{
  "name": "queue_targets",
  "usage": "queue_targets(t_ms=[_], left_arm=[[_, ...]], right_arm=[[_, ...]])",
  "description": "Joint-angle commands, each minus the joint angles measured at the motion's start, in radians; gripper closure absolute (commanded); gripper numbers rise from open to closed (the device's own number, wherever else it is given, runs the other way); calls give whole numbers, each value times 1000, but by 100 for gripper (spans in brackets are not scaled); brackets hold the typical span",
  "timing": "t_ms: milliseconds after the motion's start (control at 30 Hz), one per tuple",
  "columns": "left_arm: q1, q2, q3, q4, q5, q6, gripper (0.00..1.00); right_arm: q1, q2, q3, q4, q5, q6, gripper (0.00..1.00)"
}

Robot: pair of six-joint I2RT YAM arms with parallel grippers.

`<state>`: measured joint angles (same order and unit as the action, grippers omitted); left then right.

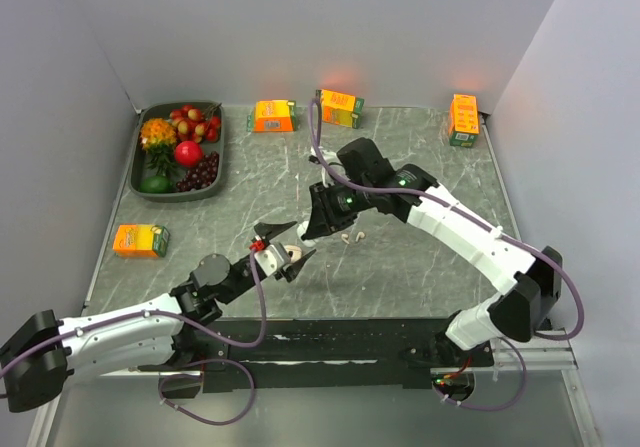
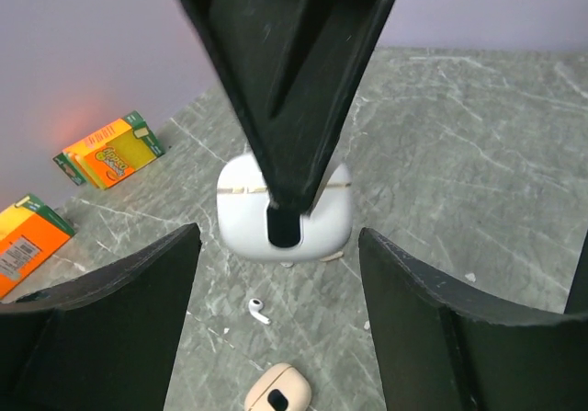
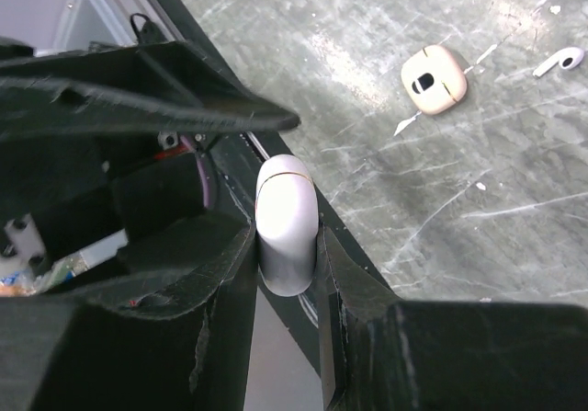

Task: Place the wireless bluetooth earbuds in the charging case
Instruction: Pick up the charging case at the center of the board.

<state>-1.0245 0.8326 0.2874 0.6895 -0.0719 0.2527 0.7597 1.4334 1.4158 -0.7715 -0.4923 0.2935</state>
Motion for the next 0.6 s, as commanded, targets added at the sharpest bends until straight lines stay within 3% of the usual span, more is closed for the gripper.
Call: queue_targets(t_ms=[0, 567], left_arm=[[-5, 17, 47, 2, 34, 53, 25], [-5, 40, 70, -15, 34, -20, 25]], right_arm=[[15, 41, 66, 6, -17, -4, 100], [62, 50, 72, -8, 101, -37, 100]])
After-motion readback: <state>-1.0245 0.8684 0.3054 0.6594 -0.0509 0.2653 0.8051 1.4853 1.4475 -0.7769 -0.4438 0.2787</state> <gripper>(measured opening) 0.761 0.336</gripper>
